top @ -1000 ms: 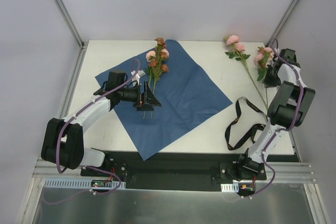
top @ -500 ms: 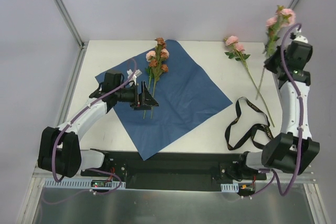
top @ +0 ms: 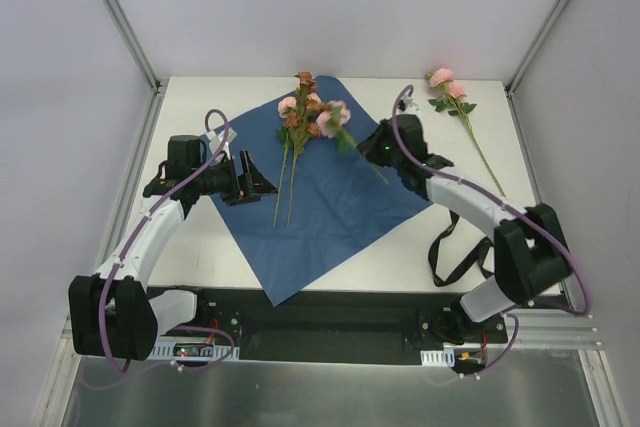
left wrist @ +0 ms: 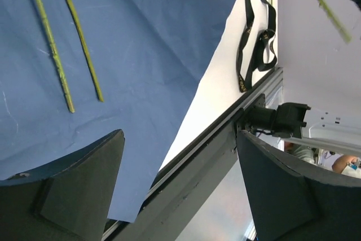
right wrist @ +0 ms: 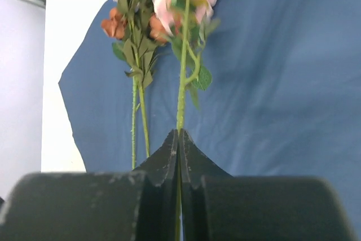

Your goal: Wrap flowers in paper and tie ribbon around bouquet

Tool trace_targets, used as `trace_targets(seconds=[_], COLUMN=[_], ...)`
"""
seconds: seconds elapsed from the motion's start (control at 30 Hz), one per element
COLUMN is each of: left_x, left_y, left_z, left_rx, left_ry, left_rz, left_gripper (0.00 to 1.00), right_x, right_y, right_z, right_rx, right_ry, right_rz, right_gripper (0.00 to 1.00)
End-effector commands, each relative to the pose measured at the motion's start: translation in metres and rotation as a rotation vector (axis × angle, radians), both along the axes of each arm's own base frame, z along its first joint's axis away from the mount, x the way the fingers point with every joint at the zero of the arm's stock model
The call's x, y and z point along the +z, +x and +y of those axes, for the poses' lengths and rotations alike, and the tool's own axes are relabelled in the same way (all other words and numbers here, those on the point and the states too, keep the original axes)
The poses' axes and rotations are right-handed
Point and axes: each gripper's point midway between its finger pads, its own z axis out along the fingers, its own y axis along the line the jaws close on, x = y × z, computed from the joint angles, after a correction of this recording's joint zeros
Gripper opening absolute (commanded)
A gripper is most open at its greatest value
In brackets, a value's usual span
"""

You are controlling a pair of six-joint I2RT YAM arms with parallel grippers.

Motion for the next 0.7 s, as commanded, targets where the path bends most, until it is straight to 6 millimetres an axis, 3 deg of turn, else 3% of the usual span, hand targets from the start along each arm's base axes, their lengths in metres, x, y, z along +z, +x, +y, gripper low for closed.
trace_targets(seconds=[0.0,0.03,0.1,0.3,0.37,0.4,0.43,0.47,0.5,0.67], left_x=[-0.007,-0.01,-0.014,-0.029,-0.039,-0.042,-0.048,-0.05,-0.054,-0.078], left_y=[-0.001,-0.001,-0.001,0.0,-0.001,-0.002,-0.005,-0.006,-0.007,-0.011], left_z=[0.007,0.009,0.012,0.013,0.01,0.008,0.007,0.004,0.002,-0.005], left_rx=[-0.007,-0.001,0.009,0.042,0.055,0.046,0.047,0.045,0.044,0.072], left_ry=[0.063,0.074,0.089,0.091,0.064,0.044,0.039,0.037,0.045,0.061], left_rz=[-0.036,-0.035,-0.032,0.054,0.128,0.153,0.172,0.171,0.174,0.264], left_gripper=[0.8,0.81,0.81,0.81,0.8,0.79,0.77,0.77,0.76,0.63], right_x=[0.0,0.006,-0.013,-0.041,-0.044,-0.046,-0.06,-0.081,-0.071,-0.102], right_y=[0.024,0.029,0.026,0.027,0.026,0.026,0.022,0.008,0.013,-0.005], right_z=[0.062,0.071,0.091,0.111,0.119,0.119,0.118,0.105,0.107,0.093], right_rx=[-0.045,-0.054,-0.049,-0.018,0.075,0.12,0.156,0.175,0.209,0.23], right_ry=[0.14,0.155,0.144,0.098,0.036,-0.003,-0.063,-0.165,-0.203,-0.334], right_rz=[-0.061,-0.071,-0.056,-0.026,-0.031,-0.008,0.045,0.147,0.128,0.241], right_gripper=[0.0,0.0,0.0,0.0,0.01,0.04,0.11,0.22,0.28,0.46])
